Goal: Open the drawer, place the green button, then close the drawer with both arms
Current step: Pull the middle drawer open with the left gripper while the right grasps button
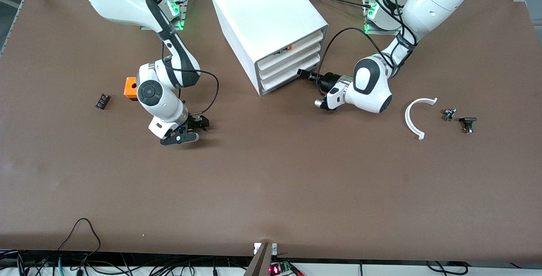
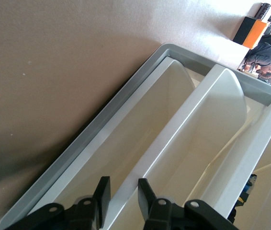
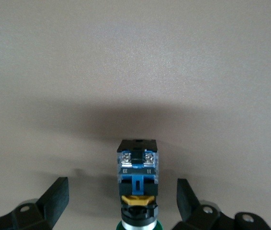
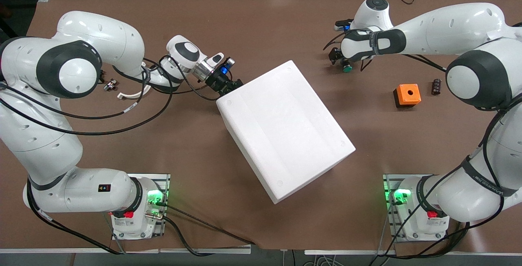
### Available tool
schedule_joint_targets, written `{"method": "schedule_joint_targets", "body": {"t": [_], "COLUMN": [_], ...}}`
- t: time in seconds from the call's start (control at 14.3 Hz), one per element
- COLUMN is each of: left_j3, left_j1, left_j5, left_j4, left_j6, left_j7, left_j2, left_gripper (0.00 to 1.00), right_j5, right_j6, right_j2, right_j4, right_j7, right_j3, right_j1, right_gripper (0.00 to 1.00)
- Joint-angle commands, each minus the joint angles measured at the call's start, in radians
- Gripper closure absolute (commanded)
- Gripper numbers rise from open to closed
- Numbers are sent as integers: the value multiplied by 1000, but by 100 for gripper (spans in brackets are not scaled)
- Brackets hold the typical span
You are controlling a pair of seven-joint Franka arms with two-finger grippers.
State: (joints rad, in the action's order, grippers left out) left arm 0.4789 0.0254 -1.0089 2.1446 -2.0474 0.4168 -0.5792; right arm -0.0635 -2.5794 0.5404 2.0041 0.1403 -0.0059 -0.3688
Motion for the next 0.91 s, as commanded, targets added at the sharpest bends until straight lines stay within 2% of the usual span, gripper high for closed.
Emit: {"method": "schedule_joint_targets", "body": {"t": [0.0,0.07,0.28,0.42,0.49,0.56,0.63,0.77,0.84], "left_j3": [-13,-17,-77,-112,-129,-131,-131,-131,-131], "left_j1": [-4,7,18,21,31,41,57,62,65], "left_j5": [-7,-5,44,91,99,99,101,102,143], "left_j4": [17,9,-46,-81,-95,-94,-89,-89,-89], "left_j6": [-25,-28,-28,-28,-27,-27,-27,-46,-74], "left_j7": [-3,2,3,-1,-6,-9,-1,-1,2], "left_j2": [15,18,19,21,22,39,57,100,134], "left_gripper": [100,100,100,100,100,40,1,0,0], "right_j5": [2,4,4,2,2,2,2,2,2], "right_j6": [-22,-24,-24,-22,-22,-24,-22,-22,-21], "right_j2": [4,7,16,19,26,30,33,33,33], "right_j4": [7,5,1,1,1,1,1,-4,-8], "right_j7": [-10,-10,-10,-7,-8,-8,-8,-7,-2], "right_j3": [4,4,0,0,-2,-2,-2,-2,0], "right_j1": [4,5,7,10,13,14,14,14,14], "right_gripper": [5,11,40,53,55,58,62,74,77]}}
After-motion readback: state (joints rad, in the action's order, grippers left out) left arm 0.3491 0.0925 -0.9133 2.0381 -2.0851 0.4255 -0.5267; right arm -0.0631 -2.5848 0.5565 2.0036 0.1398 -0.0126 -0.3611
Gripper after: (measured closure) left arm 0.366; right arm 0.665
